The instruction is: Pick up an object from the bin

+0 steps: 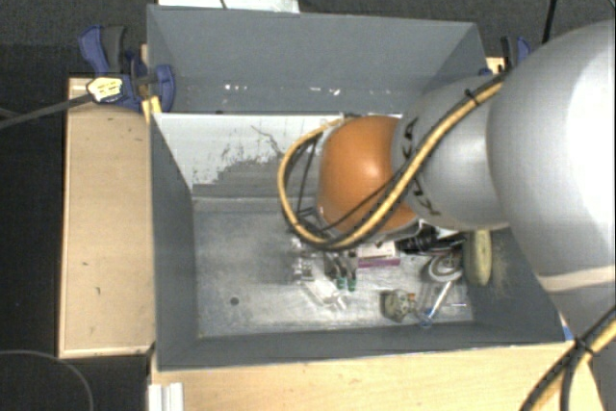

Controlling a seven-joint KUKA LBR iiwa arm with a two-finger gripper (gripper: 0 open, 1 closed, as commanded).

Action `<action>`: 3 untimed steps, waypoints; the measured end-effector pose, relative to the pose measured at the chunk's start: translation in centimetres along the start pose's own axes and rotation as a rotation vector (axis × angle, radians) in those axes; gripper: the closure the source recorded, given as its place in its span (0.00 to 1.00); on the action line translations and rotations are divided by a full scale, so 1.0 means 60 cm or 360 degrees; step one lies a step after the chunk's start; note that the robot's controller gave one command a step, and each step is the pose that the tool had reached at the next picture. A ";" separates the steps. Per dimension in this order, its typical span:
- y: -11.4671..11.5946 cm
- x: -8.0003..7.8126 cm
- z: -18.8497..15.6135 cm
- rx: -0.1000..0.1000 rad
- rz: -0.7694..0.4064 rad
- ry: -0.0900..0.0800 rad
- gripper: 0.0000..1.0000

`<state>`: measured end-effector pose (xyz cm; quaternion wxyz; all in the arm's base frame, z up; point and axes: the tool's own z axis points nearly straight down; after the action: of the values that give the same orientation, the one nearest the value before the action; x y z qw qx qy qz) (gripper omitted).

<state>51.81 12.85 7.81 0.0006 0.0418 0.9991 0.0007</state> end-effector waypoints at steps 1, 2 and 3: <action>0.000 0.000 0.000 0.0000 0.0003 0.0000 0.00; -0.103 -0.029 0.007 0.0006 0.0045 0.0001 0.00; -0.095 -0.028 0.007 0.0000 0.0045 0.0002 1.00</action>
Offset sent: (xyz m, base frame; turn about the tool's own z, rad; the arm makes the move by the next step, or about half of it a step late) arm 0.0000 0.0000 0.0000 0.0000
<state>52.99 7.02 7.41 0.0001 0.0560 0.9984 0.0006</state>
